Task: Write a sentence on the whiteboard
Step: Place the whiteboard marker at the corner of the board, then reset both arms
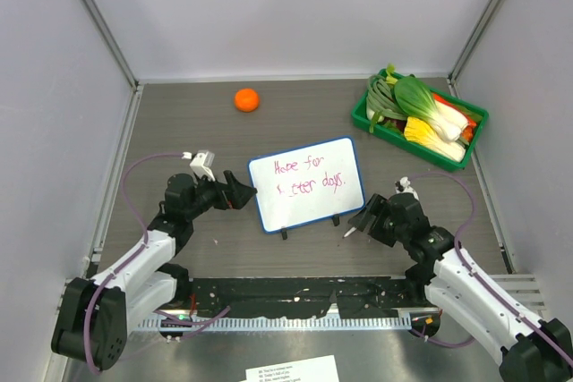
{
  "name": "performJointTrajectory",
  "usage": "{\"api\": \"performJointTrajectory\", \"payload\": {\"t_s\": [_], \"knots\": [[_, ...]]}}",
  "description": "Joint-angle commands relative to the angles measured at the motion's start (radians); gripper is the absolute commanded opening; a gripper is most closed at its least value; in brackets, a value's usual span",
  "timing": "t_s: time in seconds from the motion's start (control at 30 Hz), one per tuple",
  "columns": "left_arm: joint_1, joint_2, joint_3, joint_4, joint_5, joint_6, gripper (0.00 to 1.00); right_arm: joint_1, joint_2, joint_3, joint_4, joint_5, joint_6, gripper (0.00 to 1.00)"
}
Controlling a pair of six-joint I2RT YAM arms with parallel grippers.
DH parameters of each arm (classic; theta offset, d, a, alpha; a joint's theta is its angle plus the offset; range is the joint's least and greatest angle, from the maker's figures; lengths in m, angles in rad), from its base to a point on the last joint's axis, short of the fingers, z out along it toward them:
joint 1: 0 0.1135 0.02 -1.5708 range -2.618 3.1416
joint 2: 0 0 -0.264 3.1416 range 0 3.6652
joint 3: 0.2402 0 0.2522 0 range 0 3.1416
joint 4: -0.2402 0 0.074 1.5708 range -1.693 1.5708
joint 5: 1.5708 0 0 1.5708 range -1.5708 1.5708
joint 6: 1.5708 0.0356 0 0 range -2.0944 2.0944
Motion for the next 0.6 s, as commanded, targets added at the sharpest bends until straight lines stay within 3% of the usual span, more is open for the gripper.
{"api": "performJointTrajectory", "payload": {"t_s": [0.0, 0.33, 0.57], "knots": [[-0.002, -0.015, 0.003, 0.019, -0.013, 0.026, 1.00, -0.005, 0.014, 0.051, 0.009, 0.018, 0.016, 0.78], [-0.003, -0.063, -0.003, -0.008, -0.106, -0.079, 1.00, -0.007, -0.006, 0.134, -0.023, 0.047, -0.048, 0.81], [-0.002, -0.213, 0.079, -0.300, -0.270, -0.133, 1.00, -0.004, 0.003, 0.262, -0.060, 0.197, -0.168, 0.82]]}}
